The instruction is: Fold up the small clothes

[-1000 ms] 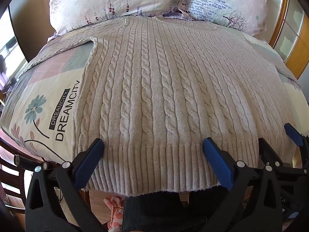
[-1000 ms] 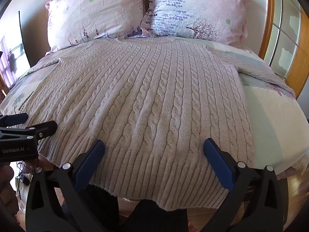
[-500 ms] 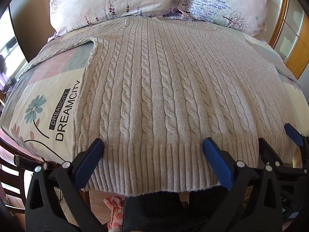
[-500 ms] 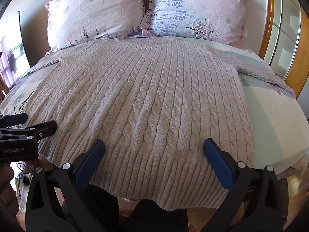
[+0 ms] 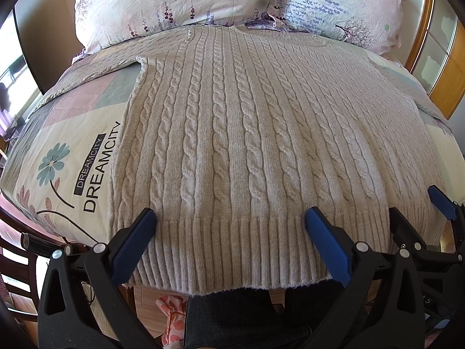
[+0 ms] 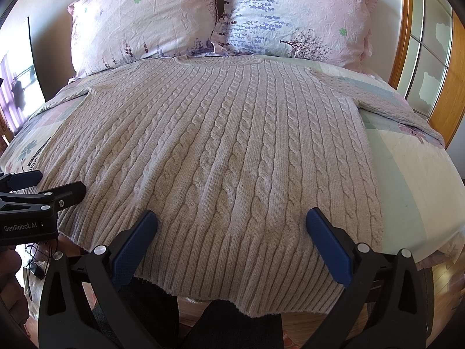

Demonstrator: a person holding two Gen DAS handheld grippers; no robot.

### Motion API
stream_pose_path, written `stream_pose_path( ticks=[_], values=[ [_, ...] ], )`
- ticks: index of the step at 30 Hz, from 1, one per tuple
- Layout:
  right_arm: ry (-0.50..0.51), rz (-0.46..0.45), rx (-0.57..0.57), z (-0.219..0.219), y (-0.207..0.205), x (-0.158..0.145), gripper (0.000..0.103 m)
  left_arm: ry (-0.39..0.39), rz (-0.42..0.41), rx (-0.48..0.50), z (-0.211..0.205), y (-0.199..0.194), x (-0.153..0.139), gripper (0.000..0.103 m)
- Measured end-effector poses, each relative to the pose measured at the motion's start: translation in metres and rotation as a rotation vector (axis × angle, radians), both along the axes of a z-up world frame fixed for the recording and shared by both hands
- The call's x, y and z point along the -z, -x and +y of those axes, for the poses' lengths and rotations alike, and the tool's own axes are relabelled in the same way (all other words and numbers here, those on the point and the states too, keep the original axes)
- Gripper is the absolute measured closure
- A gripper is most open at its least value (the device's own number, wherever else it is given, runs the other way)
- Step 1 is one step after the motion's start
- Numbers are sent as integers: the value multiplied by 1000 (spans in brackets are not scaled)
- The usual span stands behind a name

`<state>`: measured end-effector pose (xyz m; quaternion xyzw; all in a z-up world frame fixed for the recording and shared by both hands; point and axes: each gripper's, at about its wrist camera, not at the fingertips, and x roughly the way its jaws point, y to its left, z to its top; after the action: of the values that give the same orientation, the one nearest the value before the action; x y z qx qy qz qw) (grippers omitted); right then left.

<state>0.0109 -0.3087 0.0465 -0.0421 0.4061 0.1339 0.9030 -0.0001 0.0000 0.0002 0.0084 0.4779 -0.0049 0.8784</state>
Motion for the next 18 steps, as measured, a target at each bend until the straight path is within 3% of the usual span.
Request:
stream_pose_path(
  ticks=[18],
  values=[
    [0, 0, 0, 0, 0, 0, 1, -1, -5, 1, -2, 1, 2, 2]
  ],
)
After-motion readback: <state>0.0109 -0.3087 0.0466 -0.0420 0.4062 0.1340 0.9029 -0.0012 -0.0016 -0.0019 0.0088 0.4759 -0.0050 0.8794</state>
